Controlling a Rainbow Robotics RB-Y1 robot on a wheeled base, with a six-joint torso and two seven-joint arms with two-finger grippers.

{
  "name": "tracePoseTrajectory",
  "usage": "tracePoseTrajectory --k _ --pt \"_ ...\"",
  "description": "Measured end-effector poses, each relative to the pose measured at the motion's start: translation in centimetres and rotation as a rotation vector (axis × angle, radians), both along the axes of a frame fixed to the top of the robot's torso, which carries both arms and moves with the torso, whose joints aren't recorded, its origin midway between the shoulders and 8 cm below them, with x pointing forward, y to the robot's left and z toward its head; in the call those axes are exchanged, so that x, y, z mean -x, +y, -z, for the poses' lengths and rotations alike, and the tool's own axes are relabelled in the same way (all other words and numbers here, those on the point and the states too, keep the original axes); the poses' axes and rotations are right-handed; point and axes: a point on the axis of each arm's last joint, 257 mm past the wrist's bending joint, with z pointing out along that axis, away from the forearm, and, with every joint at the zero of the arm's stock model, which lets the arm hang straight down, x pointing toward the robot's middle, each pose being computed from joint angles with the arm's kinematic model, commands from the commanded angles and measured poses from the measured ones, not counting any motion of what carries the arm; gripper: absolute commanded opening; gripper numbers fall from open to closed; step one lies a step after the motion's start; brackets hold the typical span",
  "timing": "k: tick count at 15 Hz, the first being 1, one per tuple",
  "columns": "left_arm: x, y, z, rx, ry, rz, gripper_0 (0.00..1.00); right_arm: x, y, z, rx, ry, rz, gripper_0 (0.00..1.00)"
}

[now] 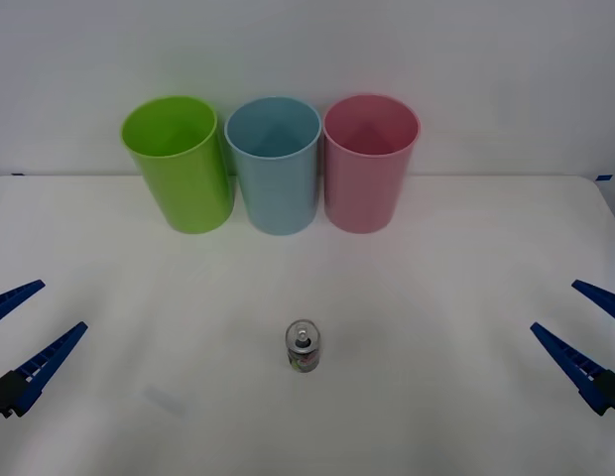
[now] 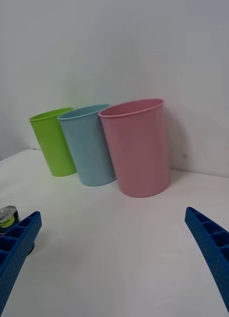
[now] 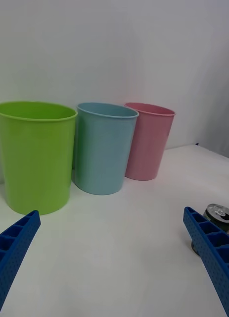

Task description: Grasp the object on the table and drop it into the matching bin: aluminum can to the light blue bin, PET bottle to the pink bin.

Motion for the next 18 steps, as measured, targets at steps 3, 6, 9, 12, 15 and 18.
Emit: tracePoseTrajectory --k 3,6,9,12,15,18 --pt "0.0 0.0 0.0 0.000 0.000 0.000 1.00 -0.2 1.9 1.5 0.030 0.025 -0.038 1.00" --pt "0.0 0.0 0.0 0.000 0.000 0.000 1.00 -0.5 4.0 3.1 0.061 0.048 -0.077 1.00" --pt "0.0 0.0 0.0 0.000 0.000 0.000 1.00 -0.5 5.9 4.4 0.089 0.060 -0.110 1.00" --pt "0.0 0.0 0.0 0.000 0.000 0.000 1.00 -0.5 7.8 5.4 0.111 0.058 -0.140 1.00" --pt "0.0 0.0 0.0 0.000 0.000 0.000 1.00 -0.5 9.3 6.2 0.144 0.047 -0.166 1.00" --pt "0.0 0.0 0.0 0.000 0.000 0.000 1.00 -0.6 11.0 6.9 0.211 -0.021 -0.193 1.00"
